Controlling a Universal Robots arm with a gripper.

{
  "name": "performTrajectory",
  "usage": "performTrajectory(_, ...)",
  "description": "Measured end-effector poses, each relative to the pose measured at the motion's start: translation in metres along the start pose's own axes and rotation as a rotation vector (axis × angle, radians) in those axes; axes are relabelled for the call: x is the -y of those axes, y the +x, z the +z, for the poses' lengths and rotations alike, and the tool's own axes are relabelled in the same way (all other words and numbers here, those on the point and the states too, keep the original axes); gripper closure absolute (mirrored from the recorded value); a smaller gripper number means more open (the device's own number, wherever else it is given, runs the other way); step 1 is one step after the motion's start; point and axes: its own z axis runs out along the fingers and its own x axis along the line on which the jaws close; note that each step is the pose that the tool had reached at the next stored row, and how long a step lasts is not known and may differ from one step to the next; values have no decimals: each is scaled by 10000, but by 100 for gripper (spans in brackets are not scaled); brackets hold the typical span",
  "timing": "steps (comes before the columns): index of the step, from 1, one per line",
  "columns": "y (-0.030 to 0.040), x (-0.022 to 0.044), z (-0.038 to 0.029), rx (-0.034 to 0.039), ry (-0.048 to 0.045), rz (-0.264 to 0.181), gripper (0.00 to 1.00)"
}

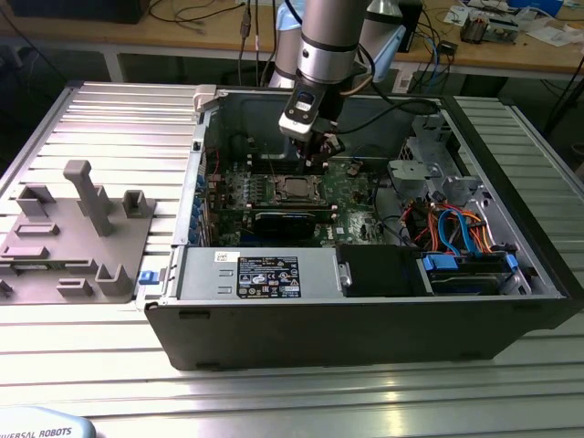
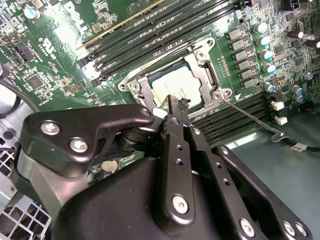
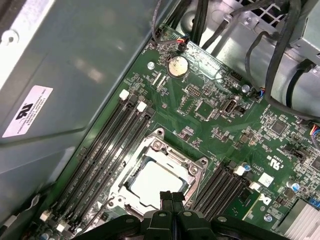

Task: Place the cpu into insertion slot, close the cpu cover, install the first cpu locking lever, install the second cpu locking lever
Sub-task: 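Install the first cpu locking lever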

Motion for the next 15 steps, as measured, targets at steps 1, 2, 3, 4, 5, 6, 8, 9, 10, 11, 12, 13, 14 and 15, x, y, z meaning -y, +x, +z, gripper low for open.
performTrajectory(1, 0, 0, 0, 2, 0, -28, 89)
performTrajectory(2, 0, 0, 0, 4, 0, -74, 89)
performTrajectory(3, 0, 0, 0, 5, 1, -108, 89)
performTrajectory(4, 0, 0, 0, 7, 0, -138, 89)
performTrajectory(5, 0, 0, 0, 9, 0, -181, 89)
performTrajectory(6, 0, 0, 0, 12, 1, -235, 89)
performTrajectory(8, 0, 0, 0, 18, 2, -358, 89)
performTrajectory(9, 0, 0, 0, 20, 2, -406, 89)
performTrajectory(10, 0, 0, 0, 24, 2, -485, 89)
performTrajectory(11, 0, 0, 0, 27, 3, -545, 89)
performTrajectory(12, 0, 0, 0, 32, 3, -627, 89)
performTrajectory(13, 0, 0, 0, 39, 4, -775, 89)
performTrajectory(14, 0, 0, 0, 45, 4, -901, 89)
performTrajectory(15, 0, 0, 0, 50, 5, -976, 89)
